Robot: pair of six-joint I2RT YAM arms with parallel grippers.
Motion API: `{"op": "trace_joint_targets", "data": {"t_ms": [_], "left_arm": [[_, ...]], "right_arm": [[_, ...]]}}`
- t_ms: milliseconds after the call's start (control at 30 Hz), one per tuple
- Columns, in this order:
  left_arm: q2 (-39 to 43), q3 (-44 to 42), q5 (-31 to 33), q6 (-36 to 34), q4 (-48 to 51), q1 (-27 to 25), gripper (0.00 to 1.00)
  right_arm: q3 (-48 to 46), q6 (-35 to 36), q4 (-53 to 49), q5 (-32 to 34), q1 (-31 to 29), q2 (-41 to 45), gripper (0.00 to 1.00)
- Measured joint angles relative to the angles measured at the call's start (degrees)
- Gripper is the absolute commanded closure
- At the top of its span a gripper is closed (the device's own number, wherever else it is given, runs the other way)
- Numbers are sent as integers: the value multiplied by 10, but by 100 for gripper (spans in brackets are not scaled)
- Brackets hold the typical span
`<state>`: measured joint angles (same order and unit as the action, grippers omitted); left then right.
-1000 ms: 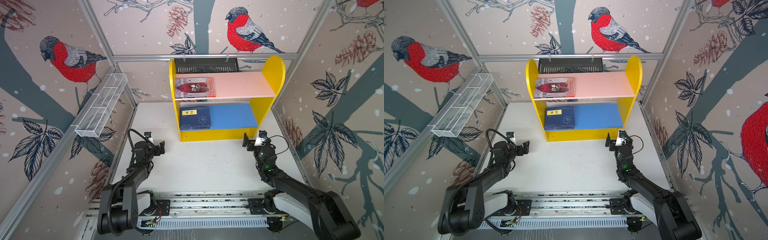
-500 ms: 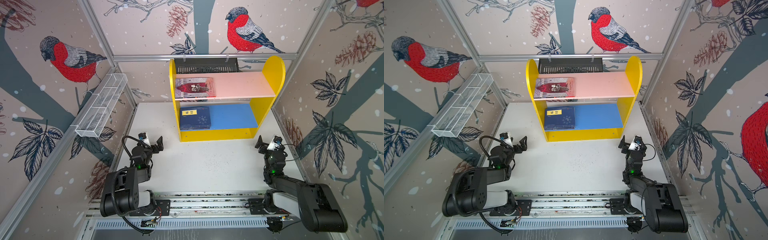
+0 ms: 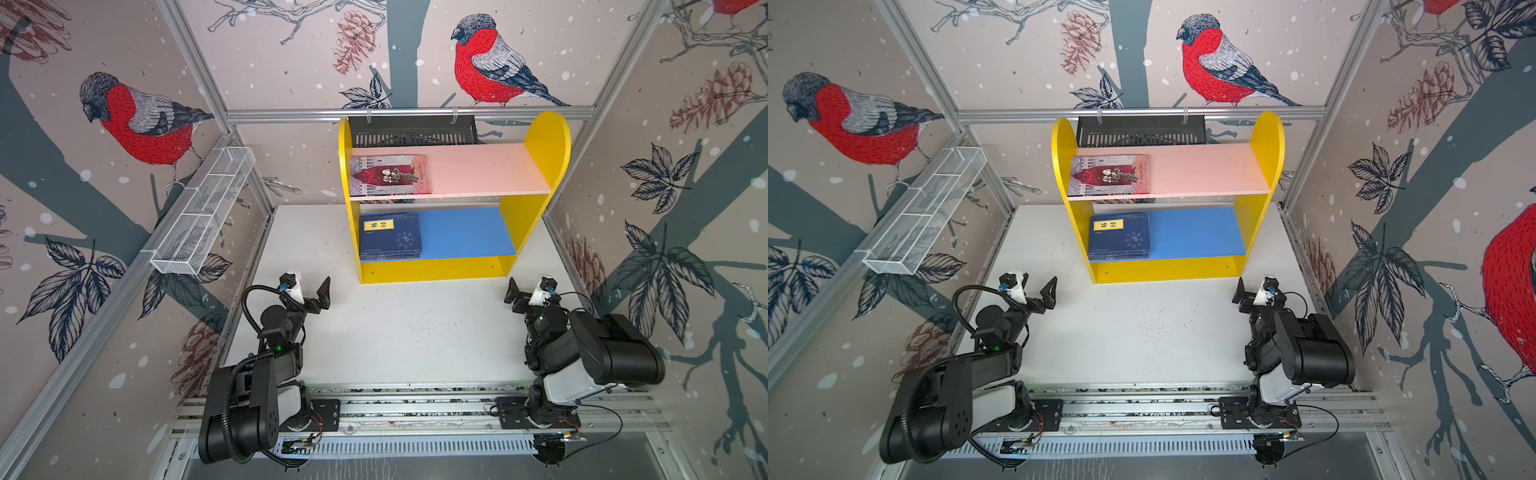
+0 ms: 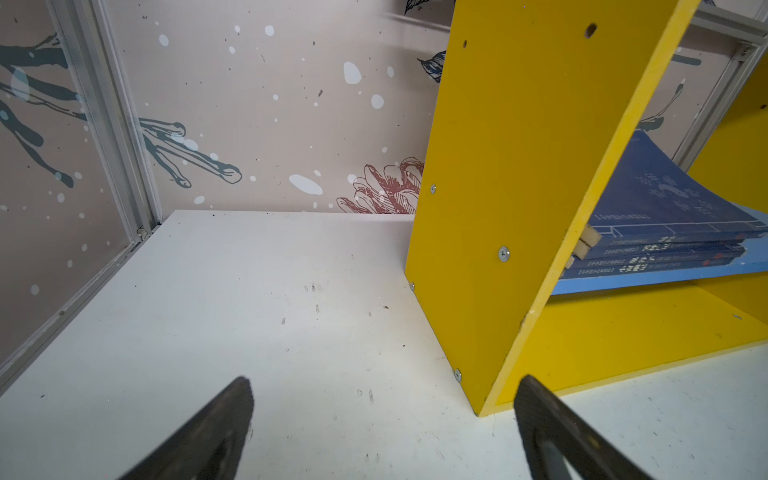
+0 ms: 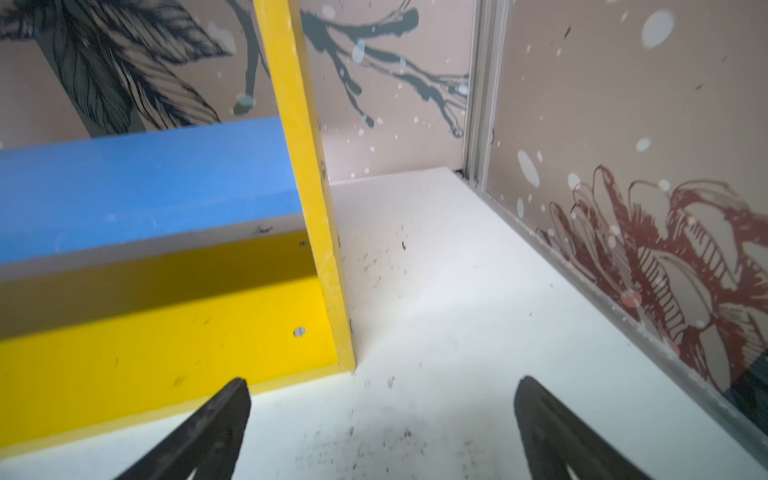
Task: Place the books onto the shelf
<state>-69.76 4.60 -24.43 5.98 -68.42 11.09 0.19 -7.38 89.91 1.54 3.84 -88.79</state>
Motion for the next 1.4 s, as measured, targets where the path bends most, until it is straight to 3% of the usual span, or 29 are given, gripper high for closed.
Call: {"op": "trace_joint_targets", "data": {"t_ms": [167, 500, 667, 800, 900, 1067, 1233, 1400], "left_arm": [[-26, 9, 56, 1, 3, 1, 2], [-86, 21, 81, 13, -26, 3, 2], [-159, 33, 65, 19, -74, 5, 1], [-160, 4, 44, 9, -131, 1, 1], [-214, -27, 35, 0, -180, -3, 1], [-227, -16, 35, 0, -205, -4, 1], [-230, -16, 35, 0, -213, -4, 1], [-230, -16, 34, 0, -213, -4, 1]], "right_arm": [[0, -6, 13, -21, 16, -1, 0], [12, -17, 19, -50, 27, 0, 0], [13, -17, 19, -51, 27, 0, 0], [14, -17, 19, -51, 27, 0, 0], [15, -17, 20, -51, 26, 0, 1], [21, -17, 19, -51, 25, 2, 1], [70, -11, -34, -43, 3, 8, 1], [99, 21, -101, 18, -58, 12, 0]]}}
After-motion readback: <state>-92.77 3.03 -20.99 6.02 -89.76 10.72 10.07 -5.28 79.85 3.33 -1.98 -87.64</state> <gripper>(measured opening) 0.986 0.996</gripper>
